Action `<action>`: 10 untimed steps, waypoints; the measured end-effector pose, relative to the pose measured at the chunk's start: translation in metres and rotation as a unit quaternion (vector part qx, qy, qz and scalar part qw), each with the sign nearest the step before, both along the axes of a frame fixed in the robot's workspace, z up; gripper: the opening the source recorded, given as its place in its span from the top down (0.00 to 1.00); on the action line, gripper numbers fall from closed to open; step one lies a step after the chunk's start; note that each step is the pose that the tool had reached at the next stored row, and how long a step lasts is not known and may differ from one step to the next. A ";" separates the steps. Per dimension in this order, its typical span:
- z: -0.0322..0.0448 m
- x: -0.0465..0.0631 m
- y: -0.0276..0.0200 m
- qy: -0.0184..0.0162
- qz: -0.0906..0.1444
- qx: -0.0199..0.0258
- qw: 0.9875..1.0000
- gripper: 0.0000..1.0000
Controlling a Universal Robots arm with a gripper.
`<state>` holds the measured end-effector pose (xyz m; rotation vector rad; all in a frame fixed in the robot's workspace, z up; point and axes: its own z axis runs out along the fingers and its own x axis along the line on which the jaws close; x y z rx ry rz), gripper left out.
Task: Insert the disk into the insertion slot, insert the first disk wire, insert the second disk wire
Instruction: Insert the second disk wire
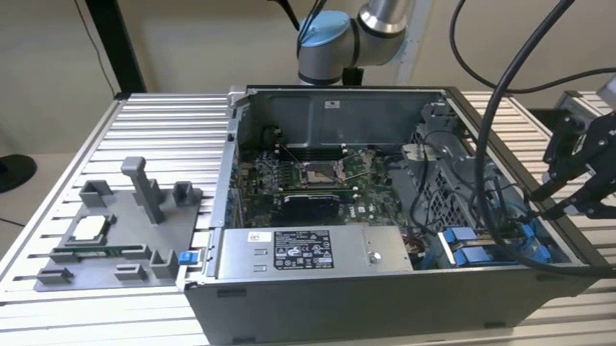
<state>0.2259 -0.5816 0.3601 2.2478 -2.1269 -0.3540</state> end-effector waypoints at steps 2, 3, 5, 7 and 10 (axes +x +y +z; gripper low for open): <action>-0.0009 0.000 -0.0004 0.000 0.003 0.004 1.000 0.00; -0.0016 0.000 -0.0006 0.000 0.005 0.006 1.000 0.00; -0.0032 0.000 -0.0014 0.000 0.007 0.010 1.000 0.00; -0.0047 0.000 -0.0028 0.000 0.008 0.014 1.000 0.00; -0.0055 0.000 -0.0046 0.000 0.009 0.031 0.999 0.00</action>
